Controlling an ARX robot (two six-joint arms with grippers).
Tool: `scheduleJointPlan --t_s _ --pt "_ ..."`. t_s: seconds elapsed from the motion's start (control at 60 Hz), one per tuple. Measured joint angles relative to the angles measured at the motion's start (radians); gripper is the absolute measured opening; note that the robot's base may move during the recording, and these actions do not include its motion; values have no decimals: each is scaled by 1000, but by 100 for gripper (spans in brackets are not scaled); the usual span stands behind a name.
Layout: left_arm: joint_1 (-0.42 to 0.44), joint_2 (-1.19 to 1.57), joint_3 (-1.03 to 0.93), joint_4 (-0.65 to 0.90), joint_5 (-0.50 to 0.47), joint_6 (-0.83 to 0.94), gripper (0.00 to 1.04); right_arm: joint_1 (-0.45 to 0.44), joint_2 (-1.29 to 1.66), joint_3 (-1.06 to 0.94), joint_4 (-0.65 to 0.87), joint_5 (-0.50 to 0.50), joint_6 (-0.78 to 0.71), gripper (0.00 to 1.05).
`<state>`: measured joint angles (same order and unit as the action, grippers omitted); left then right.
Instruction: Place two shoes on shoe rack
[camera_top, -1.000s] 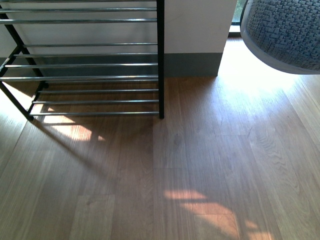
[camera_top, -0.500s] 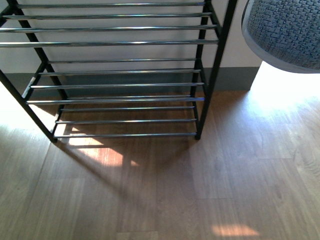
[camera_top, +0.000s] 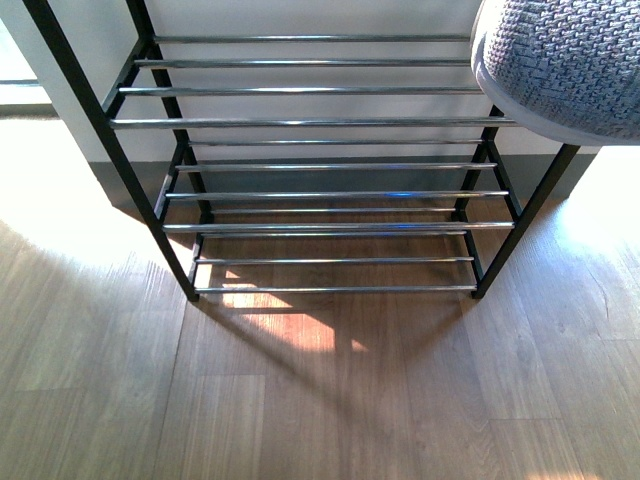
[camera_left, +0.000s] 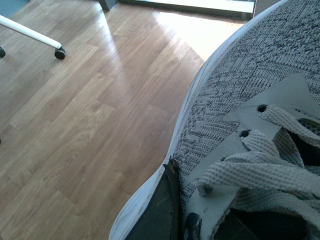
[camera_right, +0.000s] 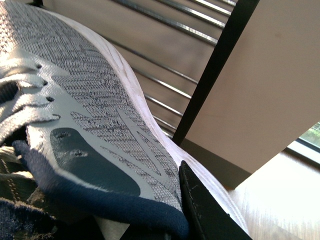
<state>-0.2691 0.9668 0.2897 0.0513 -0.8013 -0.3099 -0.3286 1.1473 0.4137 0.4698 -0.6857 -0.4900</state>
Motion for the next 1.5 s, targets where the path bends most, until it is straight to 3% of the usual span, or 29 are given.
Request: scheduleJointPlan --t_s 0.583,0.633,0.733,0.833,1.0,1.3,1.5 --pt "-2 0 1 0 5 0 1 -6 -1 1 2 -3 10 1" --pt "-2 0 1 0 5 0 1 8 20 16 -5 -44 98 1" --pt "-2 0 1 0 5 0 1 82 81 83 -58 19 259 1" --pt "-2 0 1 0 8 0 1 186 193 204 -121 148 433 1" --pt "-2 0 1 0 7 0 1 328 466 578 -279 403 758 1" --pt "-2 0 1 0 8 0 1 394 762 1015 -545 562 1056 1" --pt "-2 0 1 0 8 0 1 404 859 1136 -697 575 1197 1"
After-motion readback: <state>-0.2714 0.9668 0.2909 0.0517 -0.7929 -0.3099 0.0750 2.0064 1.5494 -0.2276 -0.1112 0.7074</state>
